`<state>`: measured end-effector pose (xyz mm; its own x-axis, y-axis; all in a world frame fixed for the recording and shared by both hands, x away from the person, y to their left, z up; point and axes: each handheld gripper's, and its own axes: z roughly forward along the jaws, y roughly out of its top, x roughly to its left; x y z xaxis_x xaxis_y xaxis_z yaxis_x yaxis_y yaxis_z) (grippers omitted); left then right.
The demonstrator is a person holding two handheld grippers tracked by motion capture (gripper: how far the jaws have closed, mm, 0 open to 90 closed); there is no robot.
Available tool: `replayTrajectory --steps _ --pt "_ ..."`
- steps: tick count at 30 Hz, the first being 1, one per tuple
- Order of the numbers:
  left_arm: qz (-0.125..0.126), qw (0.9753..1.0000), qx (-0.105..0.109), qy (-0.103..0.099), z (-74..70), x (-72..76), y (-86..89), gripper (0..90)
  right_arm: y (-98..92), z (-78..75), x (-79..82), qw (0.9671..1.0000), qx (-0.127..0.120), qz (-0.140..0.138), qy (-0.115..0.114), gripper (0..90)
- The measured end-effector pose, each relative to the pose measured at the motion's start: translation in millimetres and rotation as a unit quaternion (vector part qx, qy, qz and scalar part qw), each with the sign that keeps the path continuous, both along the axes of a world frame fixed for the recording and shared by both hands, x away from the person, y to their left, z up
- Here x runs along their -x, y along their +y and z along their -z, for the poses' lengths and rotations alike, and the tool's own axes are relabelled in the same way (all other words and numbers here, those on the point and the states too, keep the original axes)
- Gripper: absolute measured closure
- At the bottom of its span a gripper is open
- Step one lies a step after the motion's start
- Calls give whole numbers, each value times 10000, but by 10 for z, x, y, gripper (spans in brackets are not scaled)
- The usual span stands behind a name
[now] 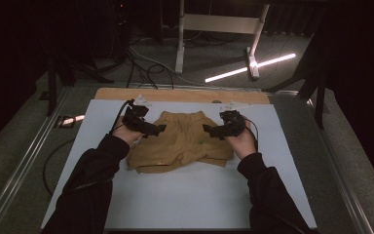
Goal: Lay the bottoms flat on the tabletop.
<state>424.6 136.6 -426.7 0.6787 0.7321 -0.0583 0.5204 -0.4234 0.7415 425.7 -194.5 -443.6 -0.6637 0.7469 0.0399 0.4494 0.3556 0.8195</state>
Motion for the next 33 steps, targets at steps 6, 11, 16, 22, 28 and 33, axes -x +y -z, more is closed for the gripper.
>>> replayTrajectory --steps 6,11,16,22,28,33 --pt "232 9996 88 -115 -62 236 56 5 -45 -25 200 9996 -118 -220 -113 103" --pt "399 9990 74 -202 -87 456 121 7 -73 -40 415 9992 -66 -336 -221 103" --pt "491 9985 52 -227 -76 640 205 16 -128 -39 628 9985 -107 -419 -340 104" --pt "549 9981 60 -273 27 1008 433 61 -195 -16 872 9979 -164 -501 -380 105" --pt "739 9969 94 -257 185 1346 588 236 -256 29 1046 9981 -85 -511 -338 105" --pt "1105 9937 30 -199 337 1565 575 425 -323 31 1141 9984 -185 -463 -256 106"
